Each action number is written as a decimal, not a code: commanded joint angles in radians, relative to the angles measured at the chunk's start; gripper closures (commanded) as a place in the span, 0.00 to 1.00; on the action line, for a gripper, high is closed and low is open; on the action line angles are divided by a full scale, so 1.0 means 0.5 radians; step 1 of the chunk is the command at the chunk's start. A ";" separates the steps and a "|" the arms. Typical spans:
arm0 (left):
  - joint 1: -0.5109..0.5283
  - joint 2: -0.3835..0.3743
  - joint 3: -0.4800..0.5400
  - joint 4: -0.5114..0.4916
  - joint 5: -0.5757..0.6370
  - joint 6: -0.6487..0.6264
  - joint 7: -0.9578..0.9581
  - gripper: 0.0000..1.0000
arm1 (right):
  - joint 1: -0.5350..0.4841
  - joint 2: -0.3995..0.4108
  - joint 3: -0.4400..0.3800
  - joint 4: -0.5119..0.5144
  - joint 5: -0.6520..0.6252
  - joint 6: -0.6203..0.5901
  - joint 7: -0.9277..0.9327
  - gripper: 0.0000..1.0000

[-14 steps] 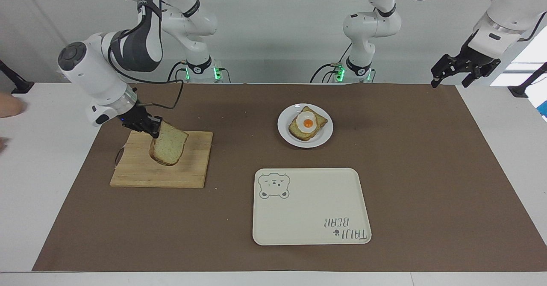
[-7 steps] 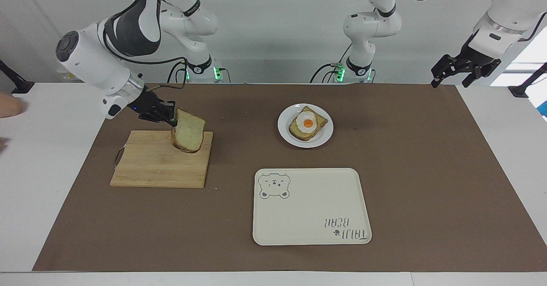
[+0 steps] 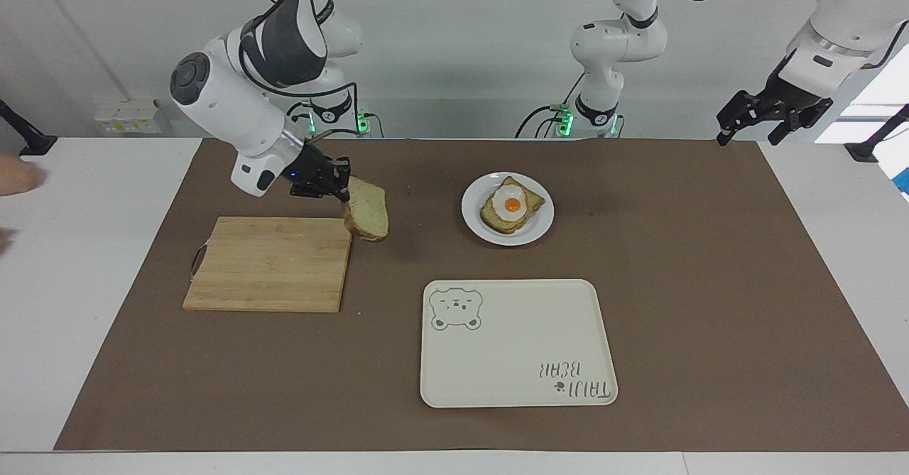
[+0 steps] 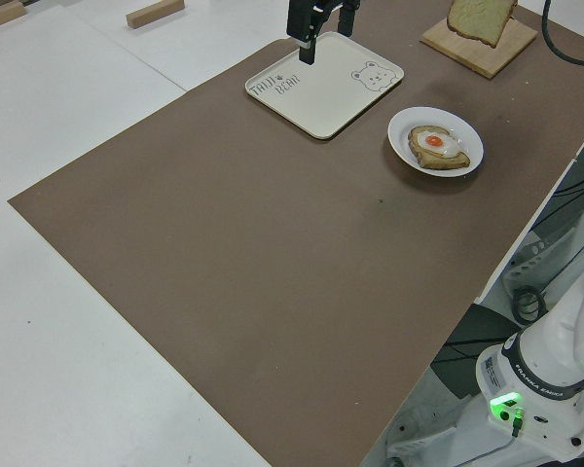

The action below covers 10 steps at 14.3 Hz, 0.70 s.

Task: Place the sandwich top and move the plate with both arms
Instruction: 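Carry the bread slice with the right gripper onto the egg toast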

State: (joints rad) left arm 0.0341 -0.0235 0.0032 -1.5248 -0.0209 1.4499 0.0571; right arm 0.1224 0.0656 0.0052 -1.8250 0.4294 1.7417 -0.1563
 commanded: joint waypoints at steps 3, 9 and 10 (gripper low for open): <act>0.024 -0.051 -0.016 -0.055 0.014 -0.007 -0.016 0.00 | 0.270 -0.012 -0.004 -0.035 0.141 0.170 0.306 1.00; 0.024 -0.051 -0.016 -0.055 0.014 -0.004 -0.016 0.00 | 0.610 -0.005 0.002 -0.120 0.303 0.443 0.778 1.00; 0.024 -0.051 -0.016 -0.055 0.014 -0.004 -0.016 0.00 | 0.632 -0.005 0.005 -0.145 0.368 0.501 0.791 1.00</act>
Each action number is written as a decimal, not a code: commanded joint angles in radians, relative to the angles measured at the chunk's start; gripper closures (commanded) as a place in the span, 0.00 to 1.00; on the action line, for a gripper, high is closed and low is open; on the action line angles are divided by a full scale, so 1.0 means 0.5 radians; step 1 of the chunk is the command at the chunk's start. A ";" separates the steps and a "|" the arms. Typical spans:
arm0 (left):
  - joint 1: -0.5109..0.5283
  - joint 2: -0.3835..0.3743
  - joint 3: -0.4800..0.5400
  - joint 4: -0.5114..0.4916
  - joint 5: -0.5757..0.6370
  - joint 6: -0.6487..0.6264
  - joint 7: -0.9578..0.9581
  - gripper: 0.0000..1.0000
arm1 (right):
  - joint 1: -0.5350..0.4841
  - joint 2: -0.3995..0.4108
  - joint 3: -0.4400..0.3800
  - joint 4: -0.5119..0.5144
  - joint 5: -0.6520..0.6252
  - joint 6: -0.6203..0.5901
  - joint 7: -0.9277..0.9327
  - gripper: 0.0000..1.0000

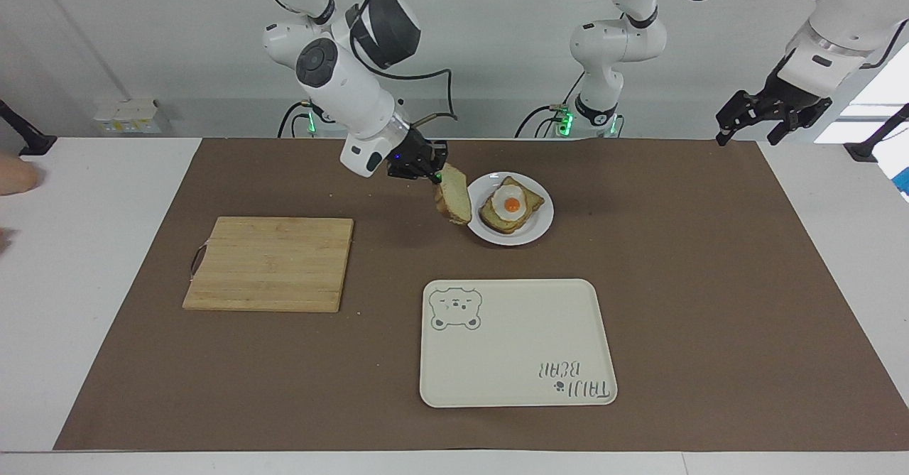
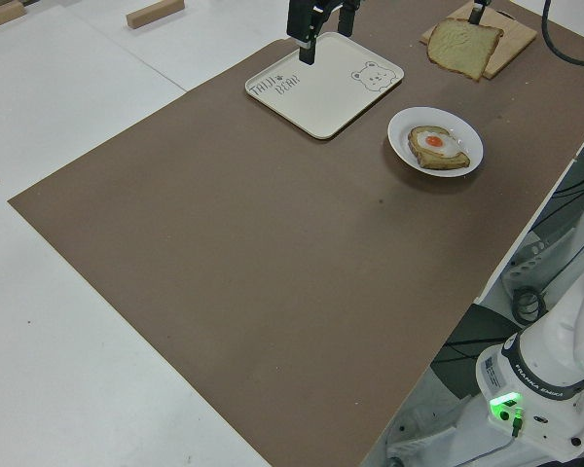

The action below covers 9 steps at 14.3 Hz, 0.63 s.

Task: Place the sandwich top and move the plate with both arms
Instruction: 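Carry the bread slice with the right gripper onto the egg toast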

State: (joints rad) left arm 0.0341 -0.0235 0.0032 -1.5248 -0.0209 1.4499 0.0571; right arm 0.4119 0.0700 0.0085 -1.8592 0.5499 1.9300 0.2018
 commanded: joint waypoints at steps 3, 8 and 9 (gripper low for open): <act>0.024 -0.051 -0.016 -0.055 0.014 -0.004 -0.016 0.00 | 0.203 0.025 -0.002 -0.129 0.170 0.260 0.087 1.00; 0.024 -0.051 -0.016 -0.055 0.014 -0.004 -0.016 0.00 | 0.403 0.124 -0.002 -0.181 0.262 0.533 0.191 1.00; 0.024 -0.051 -0.016 -0.055 0.014 -0.004 -0.016 0.00 | 0.437 0.124 -0.005 -0.214 0.262 0.585 0.198 1.00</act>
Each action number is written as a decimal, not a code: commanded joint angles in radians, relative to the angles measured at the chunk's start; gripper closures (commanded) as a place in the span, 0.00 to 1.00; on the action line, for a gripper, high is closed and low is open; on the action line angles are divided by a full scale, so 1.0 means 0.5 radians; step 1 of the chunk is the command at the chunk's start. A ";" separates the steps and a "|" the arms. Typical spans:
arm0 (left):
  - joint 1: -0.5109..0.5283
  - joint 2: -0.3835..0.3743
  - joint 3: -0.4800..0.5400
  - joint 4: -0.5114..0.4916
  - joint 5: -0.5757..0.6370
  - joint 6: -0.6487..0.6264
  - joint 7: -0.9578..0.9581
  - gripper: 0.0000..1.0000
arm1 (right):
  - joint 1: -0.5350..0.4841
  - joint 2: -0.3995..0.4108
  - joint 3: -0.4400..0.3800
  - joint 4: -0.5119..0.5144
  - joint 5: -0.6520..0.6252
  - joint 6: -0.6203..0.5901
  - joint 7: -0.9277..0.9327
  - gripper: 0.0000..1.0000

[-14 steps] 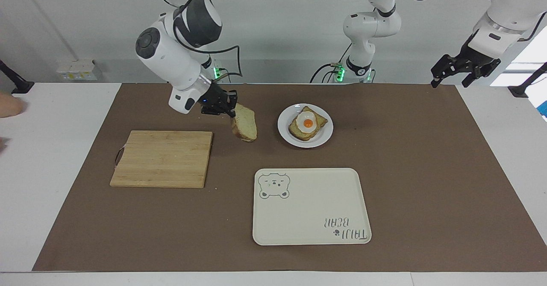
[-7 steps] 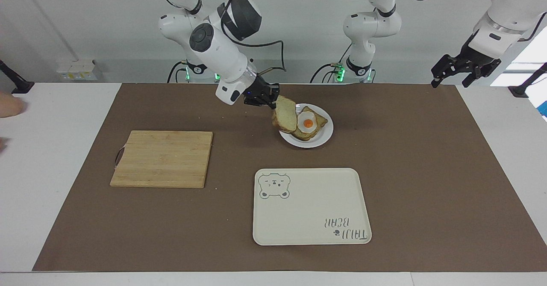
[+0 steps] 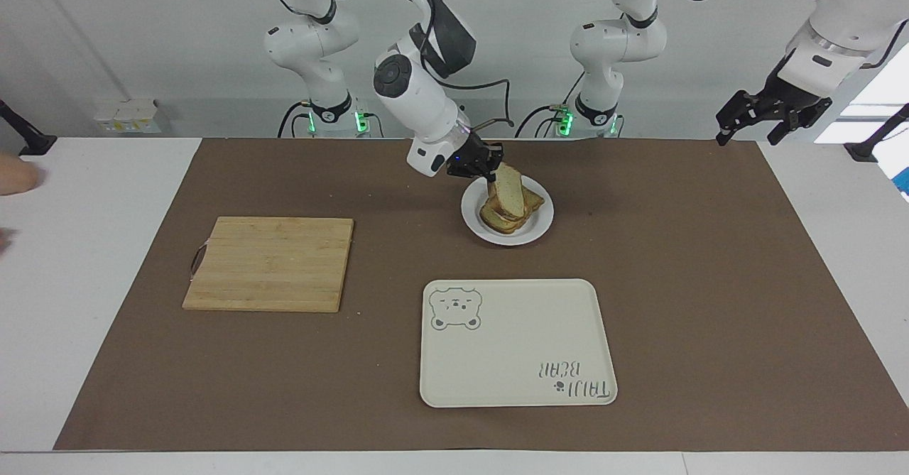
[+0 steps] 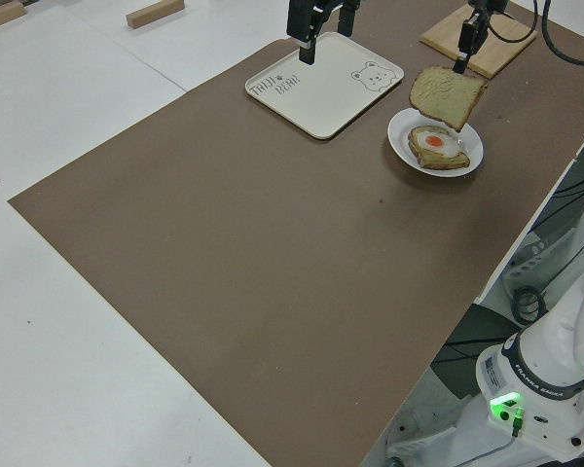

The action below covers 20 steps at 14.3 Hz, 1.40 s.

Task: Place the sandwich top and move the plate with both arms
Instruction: 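Carry the bread slice with the right gripper onto the egg toast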

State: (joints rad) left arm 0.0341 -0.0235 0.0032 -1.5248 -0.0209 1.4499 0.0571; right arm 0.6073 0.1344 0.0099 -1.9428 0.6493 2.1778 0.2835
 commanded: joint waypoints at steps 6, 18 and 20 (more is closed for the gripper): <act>0.024 -0.051 -0.016 -0.055 0.014 -0.004 -0.016 0.00 | 0.199 0.074 -0.004 -0.130 0.070 0.280 0.043 1.00; 0.024 -0.051 -0.016 -0.055 0.014 -0.004 -0.016 0.00 | 0.068 0.179 -0.017 -0.173 0.027 0.329 -0.042 0.00; 0.024 -0.051 -0.016 -0.055 0.014 -0.004 -0.016 0.00 | 0.028 0.185 -0.032 -0.155 0.015 0.329 -0.052 0.00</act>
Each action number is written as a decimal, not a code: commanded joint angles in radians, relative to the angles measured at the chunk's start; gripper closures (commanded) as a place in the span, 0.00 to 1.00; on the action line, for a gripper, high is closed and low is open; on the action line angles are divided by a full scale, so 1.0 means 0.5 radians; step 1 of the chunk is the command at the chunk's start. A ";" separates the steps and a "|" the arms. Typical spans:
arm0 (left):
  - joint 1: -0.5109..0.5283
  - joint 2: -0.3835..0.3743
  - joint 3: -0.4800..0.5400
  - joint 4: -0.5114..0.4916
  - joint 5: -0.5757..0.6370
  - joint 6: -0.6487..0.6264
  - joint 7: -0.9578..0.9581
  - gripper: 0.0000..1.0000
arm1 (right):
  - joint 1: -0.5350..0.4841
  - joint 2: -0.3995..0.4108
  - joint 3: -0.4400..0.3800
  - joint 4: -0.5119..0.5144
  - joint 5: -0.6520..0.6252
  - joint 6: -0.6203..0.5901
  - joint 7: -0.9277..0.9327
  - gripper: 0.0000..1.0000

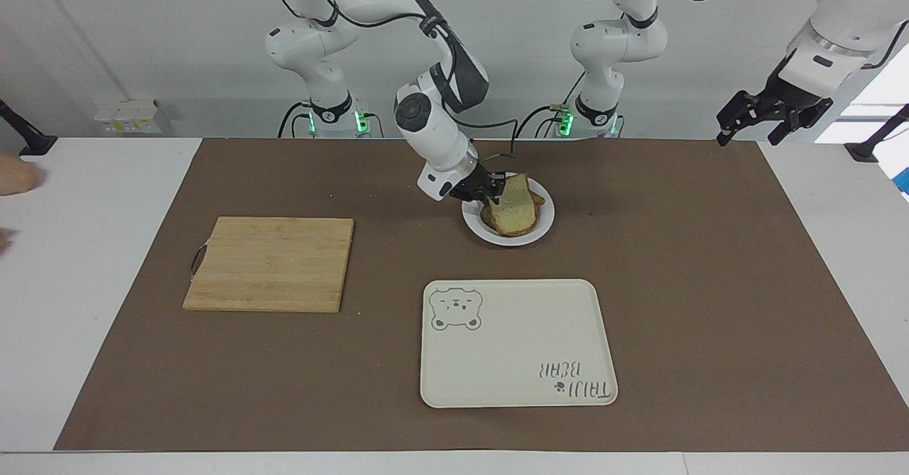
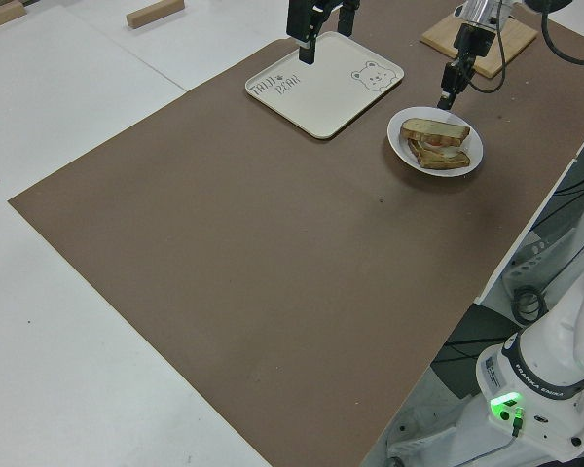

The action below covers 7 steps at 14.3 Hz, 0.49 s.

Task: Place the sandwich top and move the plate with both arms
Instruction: 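Carry the bread slice with the right gripper onto the egg toast, then open the right gripper and withdraw it toward the cutting board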

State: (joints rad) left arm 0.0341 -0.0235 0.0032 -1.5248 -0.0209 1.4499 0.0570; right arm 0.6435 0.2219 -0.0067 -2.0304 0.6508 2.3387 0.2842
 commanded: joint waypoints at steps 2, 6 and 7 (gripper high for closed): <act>0.024 -0.051 -0.016 -0.055 0.014 -0.004 -0.016 0.00 | -0.145 -0.020 0.001 0.029 -0.168 -0.002 -0.062 0.00; 0.024 -0.051 -0.016 -0.055 0.014 -0.004 -0.016 0.00 | -0.332 -0.091 -0.002 0.057 -0.614 -0.048 -0.059 0.00; 0.024 -0.051 -0.016 -0.055 0.014 -0.001 -0.016 0.00 | -0.418 -0.115 -0.002 0.075 -0.681 -0.093 -0.059 0.00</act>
State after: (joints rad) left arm 0.0341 -0.0235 0.0032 -1.5248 -0.0209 1.4499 0.0570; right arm 0.5037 0.1985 -0.0131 -2.0005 0.3752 2.3342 0.2728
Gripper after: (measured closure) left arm 0.000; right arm 0.000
